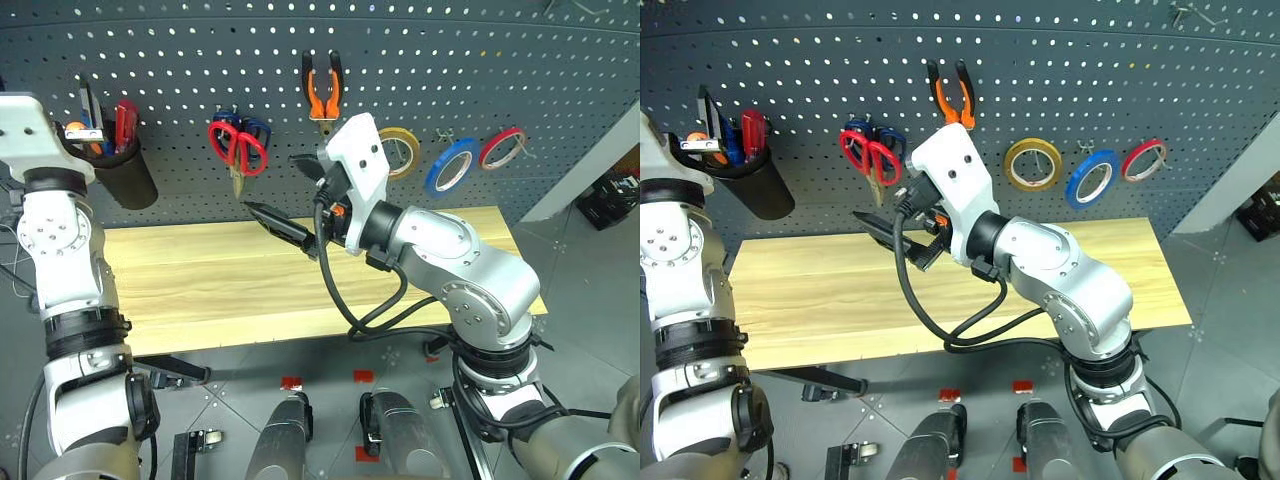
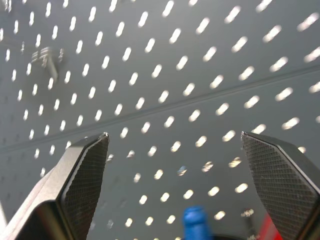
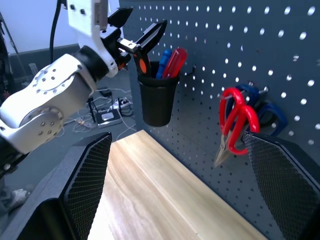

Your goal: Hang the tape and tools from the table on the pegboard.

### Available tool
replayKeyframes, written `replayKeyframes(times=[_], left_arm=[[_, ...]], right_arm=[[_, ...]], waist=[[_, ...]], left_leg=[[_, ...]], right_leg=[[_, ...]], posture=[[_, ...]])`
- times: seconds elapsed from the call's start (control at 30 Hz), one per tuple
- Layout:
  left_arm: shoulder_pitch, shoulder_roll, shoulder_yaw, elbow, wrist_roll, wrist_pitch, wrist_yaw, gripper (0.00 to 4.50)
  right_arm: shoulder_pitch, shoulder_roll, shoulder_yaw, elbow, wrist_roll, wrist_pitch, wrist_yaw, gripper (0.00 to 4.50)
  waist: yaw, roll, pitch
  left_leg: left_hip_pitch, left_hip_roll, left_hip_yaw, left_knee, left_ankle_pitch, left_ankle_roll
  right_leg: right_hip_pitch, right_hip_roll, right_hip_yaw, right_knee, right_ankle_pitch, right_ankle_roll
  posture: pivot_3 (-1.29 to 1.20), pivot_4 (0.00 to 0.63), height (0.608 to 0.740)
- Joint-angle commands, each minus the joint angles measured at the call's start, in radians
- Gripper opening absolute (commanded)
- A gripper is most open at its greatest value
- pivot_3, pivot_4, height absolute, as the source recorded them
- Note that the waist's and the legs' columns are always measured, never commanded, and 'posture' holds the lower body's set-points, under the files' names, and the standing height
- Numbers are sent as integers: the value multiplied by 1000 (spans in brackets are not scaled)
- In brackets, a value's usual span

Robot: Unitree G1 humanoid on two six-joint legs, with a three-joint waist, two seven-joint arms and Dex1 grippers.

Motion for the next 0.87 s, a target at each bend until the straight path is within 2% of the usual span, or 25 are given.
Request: replayKeyframes(times=[0.03,0.13,0.2,0.27,0.37,0.5,0.67,0.87], left_arm=[[95,-29,-64,-224,-49,72,-84,4458],[185,-64,-86,-335,-73,180,-99,4458],[252,-101,-98,-403,-118,312,-98,4458],[336,-142,-114,-451,-114,464,-55,4458],[425,-170,-136,-494,-73,617,-9,4458],[482,-222,-103,-512,-157,585,-66,4458],[534,-238,-127,-450,-130,556,-95,4458],[554,-263,-162,-364,-98,488,-119,4458]], right_arm=[[56,-41,-23,-48,12,-60,31,4500],[146,-95,-28,-72,16,-88,56,4500],[221,-133,-23,-79,12,-108,69,4500],[320,-179,1,-55,-45,-176,62,4500],[438,-188,15,26,-125,-295,18,4500],[556,-155,6,216,-263,-595,-64,4500],[610,-89,-91,490,-334,-844,-189,4500],[600,-62,-213,730,-327,-987,-264,4500]], waist=[[1,1,-15],[4,2,-29],[10,4,-37],[11,5,-39],[13,8,-45],[31,9,-50],[41,15,-72],[53,18,-91]], left_leg=[[0,0,0,0,0,0],[2,0,0,-1,0,0],[5,0,0,-1,-2,3],[11,0,0,-1,-3,4],[24,1,-1,-3,-3,5],[26,6,-1,-1,-2,3],[32,10,1,-1,-2,2],[38,11,4,-3,-2,2]], right_leg=[[0,0,0,-1,0,0],[3,0,0,-2,0,0],[6,0,1,-2,0,0],[13,1,0,-2,0,0],[25,2,1,-3,-1,0],[28,8,0,-4,-4,3],[35,10,1,-6,-2,1],[40,12,3,-8,-2,1]], posture=[[-47,158,740],[-21,150,740],[-14,149,740],[-3,144,740],[3,140,740],[13,123,740],[22,94,740],[25,70,740]])
